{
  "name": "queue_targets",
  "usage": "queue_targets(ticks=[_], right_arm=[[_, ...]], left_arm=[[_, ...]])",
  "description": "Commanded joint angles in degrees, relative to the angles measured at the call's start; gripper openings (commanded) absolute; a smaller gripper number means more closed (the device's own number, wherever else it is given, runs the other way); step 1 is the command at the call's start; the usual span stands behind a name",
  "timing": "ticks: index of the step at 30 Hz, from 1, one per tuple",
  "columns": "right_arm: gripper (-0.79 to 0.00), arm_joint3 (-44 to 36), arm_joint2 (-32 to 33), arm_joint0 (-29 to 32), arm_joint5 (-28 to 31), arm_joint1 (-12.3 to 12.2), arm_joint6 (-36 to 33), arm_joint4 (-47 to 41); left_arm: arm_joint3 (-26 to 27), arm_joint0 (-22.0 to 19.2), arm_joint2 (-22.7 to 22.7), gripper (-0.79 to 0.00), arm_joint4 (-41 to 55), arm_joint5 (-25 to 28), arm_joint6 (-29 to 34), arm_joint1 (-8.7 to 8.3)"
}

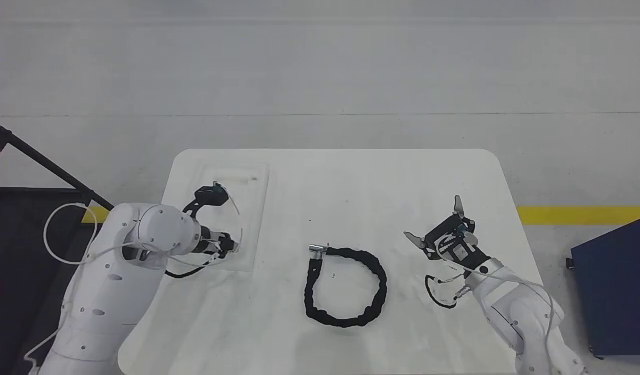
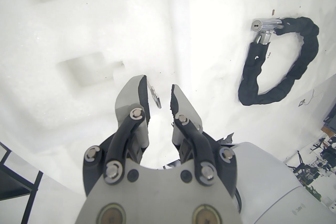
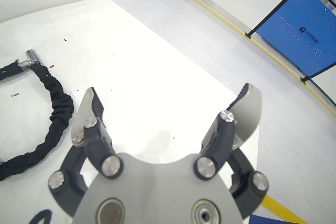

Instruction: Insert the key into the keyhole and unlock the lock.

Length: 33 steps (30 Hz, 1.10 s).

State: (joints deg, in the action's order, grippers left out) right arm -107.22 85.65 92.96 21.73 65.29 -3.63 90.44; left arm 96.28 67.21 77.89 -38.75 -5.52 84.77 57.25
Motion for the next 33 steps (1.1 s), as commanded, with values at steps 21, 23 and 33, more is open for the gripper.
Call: queue_targets(ticks=[21,23,33], right_arm=[[0.0,0.0,0.0,0.0,0.0,0.0,0.0,0.0],[0.0,0.0,0.0,0.0,0.0,0.0,0.0,0.0],[0.0,0.0,0.0,0.0,0.0,0.0,0.0,0.0]], left_arm=[[5.4,1.4,4.0,-0.785,-3.6,2.3,-0.7,-1.75],[7.8,2.4,5.6,-0.785,-4.2,5.2,-2.8,-2.08],[16.1,16.3,18.3,-0.785,6.8,26.1,-22.1,-3.19]])
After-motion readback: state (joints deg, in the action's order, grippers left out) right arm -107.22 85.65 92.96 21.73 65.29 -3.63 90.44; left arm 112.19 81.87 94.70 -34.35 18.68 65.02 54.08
